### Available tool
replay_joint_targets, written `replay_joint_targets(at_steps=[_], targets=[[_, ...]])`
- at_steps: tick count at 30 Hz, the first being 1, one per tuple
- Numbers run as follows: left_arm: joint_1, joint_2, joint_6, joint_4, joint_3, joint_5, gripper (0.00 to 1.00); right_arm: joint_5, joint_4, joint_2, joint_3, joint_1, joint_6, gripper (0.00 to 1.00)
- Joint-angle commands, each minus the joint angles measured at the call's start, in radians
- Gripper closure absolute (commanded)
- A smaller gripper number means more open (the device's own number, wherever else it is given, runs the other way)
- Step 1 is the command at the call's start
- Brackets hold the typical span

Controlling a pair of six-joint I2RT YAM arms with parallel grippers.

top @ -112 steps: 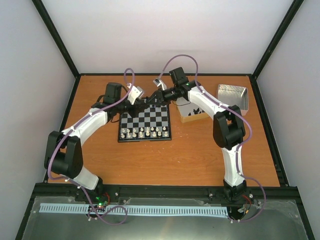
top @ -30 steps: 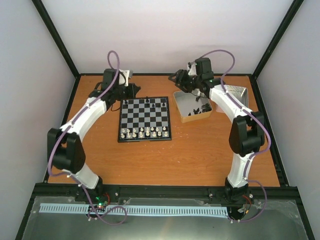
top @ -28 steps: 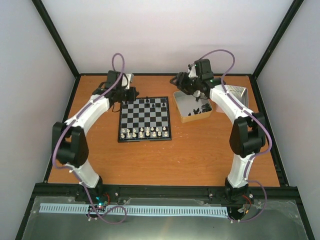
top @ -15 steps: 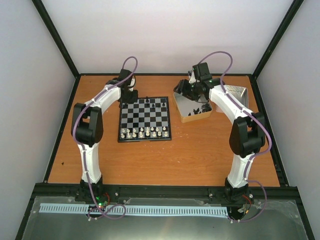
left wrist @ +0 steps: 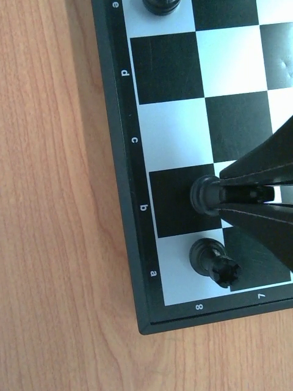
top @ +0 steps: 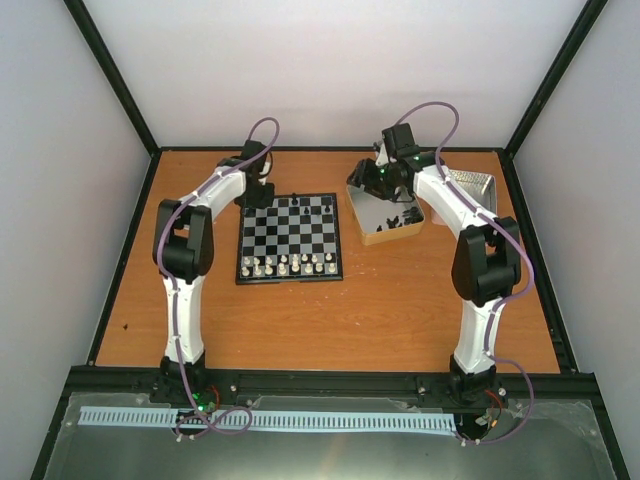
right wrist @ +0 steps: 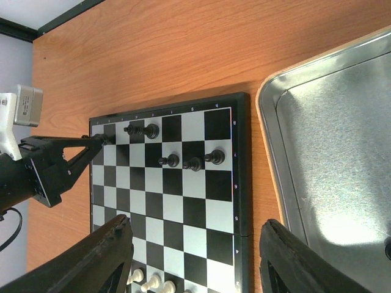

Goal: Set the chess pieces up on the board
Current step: Place the chess piece on the chessboard.

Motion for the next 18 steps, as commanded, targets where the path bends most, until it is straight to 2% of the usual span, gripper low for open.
replay_joint_targets(at_steps=[1, 8, 18], targets=[[0.006, 0.027, 0.032, -0.033, 0.062, -0.012, 0.96, 0.003, -0.017, 0.024, 0.038, -0.004, -0.012, 0.43], [0.006, 0.048, 0.028, -0.037, 0.088, -0.003, 0.95, -0.003, -0.016, 0.031, 0.041, -0.005, -0.007, 0.43], [0.006, 0.043, 0.031, -0.04, 0.091, -0.01, 0.87, -0.012, -0.019, 0.034, 0.038, -0.004, -0.004, 0.43]])
